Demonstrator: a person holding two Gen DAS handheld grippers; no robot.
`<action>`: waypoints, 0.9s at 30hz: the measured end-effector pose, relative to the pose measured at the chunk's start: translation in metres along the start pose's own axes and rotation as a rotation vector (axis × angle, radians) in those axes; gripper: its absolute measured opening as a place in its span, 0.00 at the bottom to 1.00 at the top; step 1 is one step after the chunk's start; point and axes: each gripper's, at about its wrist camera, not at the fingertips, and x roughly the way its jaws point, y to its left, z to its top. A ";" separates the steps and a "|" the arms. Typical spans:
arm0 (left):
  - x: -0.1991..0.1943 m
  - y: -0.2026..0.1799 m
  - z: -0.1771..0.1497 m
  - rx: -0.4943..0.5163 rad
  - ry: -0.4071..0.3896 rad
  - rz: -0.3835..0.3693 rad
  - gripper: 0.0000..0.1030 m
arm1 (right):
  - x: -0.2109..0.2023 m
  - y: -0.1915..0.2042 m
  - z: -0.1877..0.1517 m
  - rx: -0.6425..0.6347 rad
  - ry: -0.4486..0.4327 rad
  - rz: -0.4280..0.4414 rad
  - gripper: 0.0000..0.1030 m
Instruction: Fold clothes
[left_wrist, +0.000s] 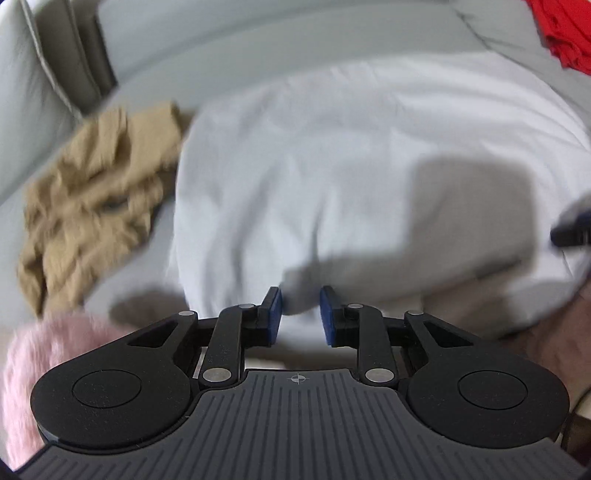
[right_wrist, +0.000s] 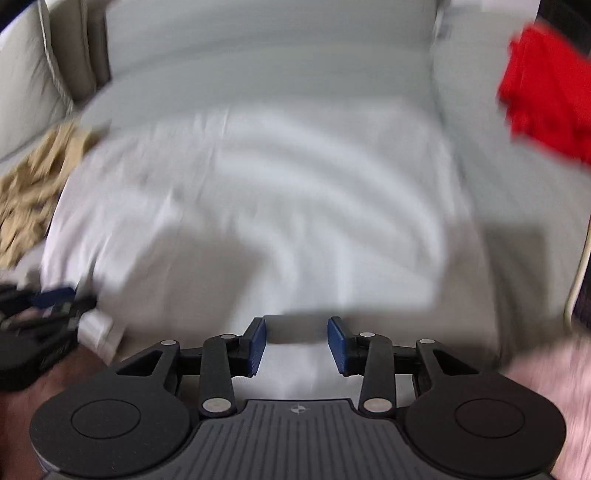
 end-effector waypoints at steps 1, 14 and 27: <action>-0.005 0.002 -0.005 -0.015 -0.017 -0.015 0.30 | -0.004 -0.002 -0.008 0.013 -0.026 0.016 0.36; -0.040 0.012 -0.020 -0.099 -0.251 -0.089 0.39 | -0.039 -0.020 -0.025 0.168 -0.317 0.032 0.29; -0.015 0.027 -0.016 -0.305 -0.132 -0.243 0.45 | -0.012 -0.047 -0.021 0.367 -0.211 0.136 0.41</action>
